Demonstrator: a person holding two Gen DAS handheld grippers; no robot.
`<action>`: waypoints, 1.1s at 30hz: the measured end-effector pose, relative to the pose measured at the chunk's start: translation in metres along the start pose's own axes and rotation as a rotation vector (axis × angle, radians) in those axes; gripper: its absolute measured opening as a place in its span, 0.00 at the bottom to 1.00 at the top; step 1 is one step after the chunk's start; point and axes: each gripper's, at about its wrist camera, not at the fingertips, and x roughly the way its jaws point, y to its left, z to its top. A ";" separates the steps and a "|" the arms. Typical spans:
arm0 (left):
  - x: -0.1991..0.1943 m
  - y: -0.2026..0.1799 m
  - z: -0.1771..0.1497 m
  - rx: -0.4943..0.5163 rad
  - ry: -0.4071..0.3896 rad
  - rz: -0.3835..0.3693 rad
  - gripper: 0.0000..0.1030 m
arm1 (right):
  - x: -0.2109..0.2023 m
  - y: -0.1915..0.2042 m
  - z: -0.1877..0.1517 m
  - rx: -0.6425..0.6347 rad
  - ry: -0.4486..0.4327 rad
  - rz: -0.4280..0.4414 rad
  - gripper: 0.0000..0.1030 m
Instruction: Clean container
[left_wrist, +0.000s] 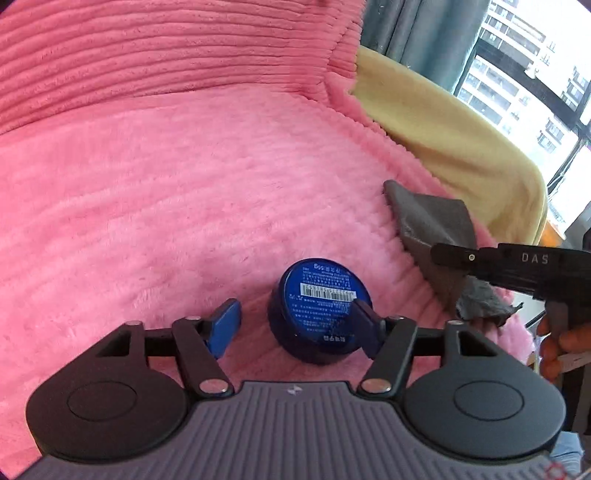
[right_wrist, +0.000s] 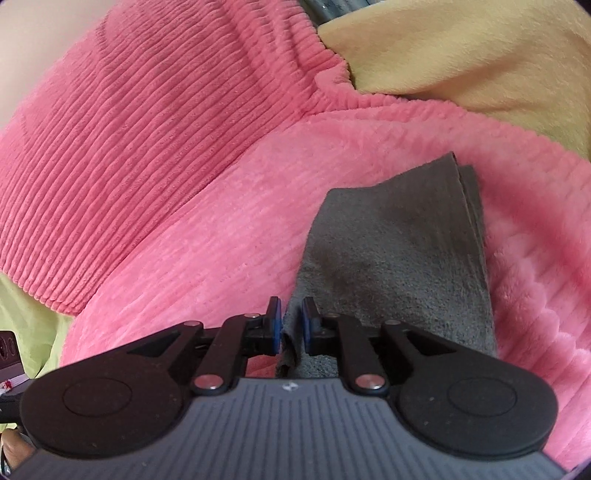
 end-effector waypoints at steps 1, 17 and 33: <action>0.000 -0.005 -0.001 0.026 -0.004 -0.007 0.58 | -0.001 0.000 0.000 0.001 -0.003 0.010 0.11; -0.021 -0.099 -0.041 0.605 -0.169 0.019 0.41 | -0.014 -0.004 0.004 0.024 -0.006 0.101 0.11; -0.029 -0.134 -0.063 0.739 -0.163 -0.117 0.41 | -0.041 -0.018 -0.017 0.180 0.063 0.088 0.11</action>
